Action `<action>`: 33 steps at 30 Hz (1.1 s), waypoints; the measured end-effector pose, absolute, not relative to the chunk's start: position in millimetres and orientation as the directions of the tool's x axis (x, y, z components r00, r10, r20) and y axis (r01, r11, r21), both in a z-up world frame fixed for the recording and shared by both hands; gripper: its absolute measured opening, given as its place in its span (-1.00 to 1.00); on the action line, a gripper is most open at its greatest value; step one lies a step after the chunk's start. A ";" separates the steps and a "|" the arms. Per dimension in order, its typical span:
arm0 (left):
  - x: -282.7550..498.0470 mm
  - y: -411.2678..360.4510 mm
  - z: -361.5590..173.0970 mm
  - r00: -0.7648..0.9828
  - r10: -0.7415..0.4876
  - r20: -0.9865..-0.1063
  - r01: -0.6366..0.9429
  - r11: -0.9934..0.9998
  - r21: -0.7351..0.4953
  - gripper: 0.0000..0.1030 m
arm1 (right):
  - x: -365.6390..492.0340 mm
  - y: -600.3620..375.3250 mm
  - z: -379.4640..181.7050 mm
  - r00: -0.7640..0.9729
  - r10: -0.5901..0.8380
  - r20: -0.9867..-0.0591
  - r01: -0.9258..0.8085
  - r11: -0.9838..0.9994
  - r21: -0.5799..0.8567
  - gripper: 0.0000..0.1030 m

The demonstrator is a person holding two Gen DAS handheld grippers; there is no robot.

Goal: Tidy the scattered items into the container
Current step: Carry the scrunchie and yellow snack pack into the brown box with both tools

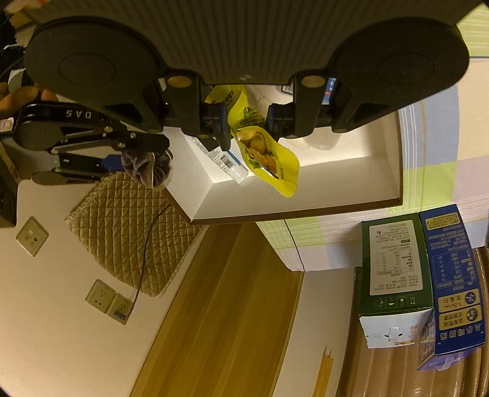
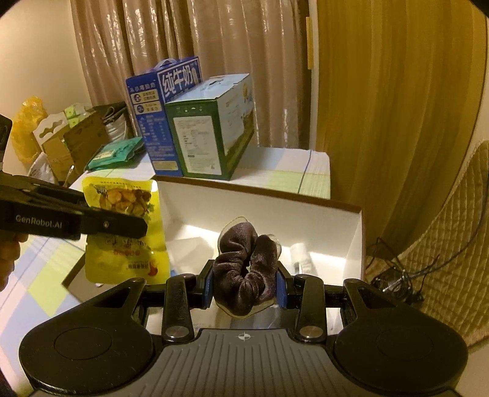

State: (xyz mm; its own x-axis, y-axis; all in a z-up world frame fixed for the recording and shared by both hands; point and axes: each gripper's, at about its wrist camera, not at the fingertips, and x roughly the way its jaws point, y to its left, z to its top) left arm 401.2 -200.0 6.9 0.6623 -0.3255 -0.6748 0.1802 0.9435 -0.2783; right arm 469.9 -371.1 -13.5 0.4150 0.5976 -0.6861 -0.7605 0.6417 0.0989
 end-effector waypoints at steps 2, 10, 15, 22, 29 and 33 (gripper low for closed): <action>407.9 -201.2 4.1 0.658 -0.324 -0.680 0.177 0.944 -0.278 -0.64 | 476.8 -367.4 -15.6 0.414 0.594 -0.690 -0.762 0.641 0.094 -0.31; 435.7 -200.9 -7.6 0.646 -0.302 -0.702 0.149 0.951 -0.272 -0.64 | 505.9 -354.2 -27.4 0.407 0.574 -0.710 -0.758 0.646 0.087 -0.31; 452.4 -201.0 -18.4 0.633 -0.290 -0.718 0.126 0.954 -0.273 -0.64 | 524.7 -344.7 -39.6 0.398 0.560 -0.727 -0.744 0.660 0.101 -0.31; 480.2 -198.3 -44.9 0.597 -0.277 -0.753 0.061 0.952 -0.301 -0.64 | 548.6 -326.4 -64.0 0.373 0.525 -0.765 -0.728 0.677 0.110 -0.31; 505.5 -193.0 -72.6 0.563 -0.260 -0.784 -0.038 0.940 -0.339 -0.64 | 566.3 -312.8 -85.2 0.349 0.497 -0.794 -0.716 0.688 0.116 -0.31; 515.1 -189.1 -83.7 0.547 -0.254 -0.798 -0.085 0.931 -0.354 -0.64 | 572.8 -308.8 -91.8 0.340 0.490 -0.802 -0.713 0.690 0.119 -0.31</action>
State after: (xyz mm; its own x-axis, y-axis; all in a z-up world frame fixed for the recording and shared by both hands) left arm 515.1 -189.1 -83.7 0.5468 -0.2540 -0.7978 -0.0845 0.9313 -0.3544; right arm 572.8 -308.8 -91.8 0.3405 0.4902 -0.8024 -0.7135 0.6905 0.1191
